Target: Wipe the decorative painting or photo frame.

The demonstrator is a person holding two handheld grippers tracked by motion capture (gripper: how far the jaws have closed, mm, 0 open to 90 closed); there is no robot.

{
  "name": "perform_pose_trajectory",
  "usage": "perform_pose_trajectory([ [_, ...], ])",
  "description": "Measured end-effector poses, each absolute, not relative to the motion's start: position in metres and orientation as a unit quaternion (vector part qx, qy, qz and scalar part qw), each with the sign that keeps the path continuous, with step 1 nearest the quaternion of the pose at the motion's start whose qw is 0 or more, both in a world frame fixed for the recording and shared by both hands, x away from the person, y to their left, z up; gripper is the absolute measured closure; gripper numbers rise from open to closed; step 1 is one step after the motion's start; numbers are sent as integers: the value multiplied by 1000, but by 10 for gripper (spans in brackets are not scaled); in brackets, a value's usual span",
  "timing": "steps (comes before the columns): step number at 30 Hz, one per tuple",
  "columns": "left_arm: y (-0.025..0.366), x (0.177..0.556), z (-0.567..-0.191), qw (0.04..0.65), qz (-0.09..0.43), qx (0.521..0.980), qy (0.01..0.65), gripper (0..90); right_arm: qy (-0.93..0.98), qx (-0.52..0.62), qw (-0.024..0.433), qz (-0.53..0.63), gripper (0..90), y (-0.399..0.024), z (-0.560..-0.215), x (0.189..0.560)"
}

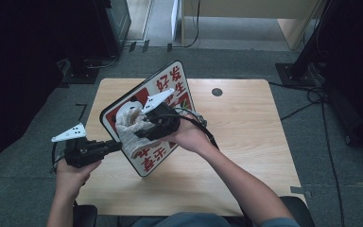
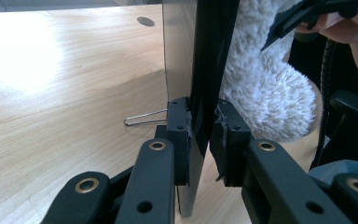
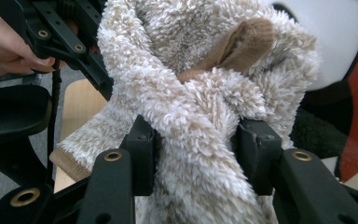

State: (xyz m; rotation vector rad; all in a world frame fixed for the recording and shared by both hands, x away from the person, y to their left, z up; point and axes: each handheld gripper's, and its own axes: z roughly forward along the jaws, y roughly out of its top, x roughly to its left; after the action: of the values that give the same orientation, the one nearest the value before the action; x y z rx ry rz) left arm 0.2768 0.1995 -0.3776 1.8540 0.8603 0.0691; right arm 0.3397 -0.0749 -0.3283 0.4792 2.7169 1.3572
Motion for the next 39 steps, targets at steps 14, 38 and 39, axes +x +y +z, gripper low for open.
perform_pose_trajectory([
  [14, 200, 277, -378, 521, 27, 774, 359, 786, 881, 160, 17, 444, 553, -82, -352, 338],
  [38, 199, 277, -377, 522, 24, 774, 358, 782, 878, 163, 5, 451, 549, -92, -391, 332],
  [39, 199, 277, -377, 522, 24, 774, 358, 782, 878, 160, 5, 450, 549, -92, -393, 331],
])
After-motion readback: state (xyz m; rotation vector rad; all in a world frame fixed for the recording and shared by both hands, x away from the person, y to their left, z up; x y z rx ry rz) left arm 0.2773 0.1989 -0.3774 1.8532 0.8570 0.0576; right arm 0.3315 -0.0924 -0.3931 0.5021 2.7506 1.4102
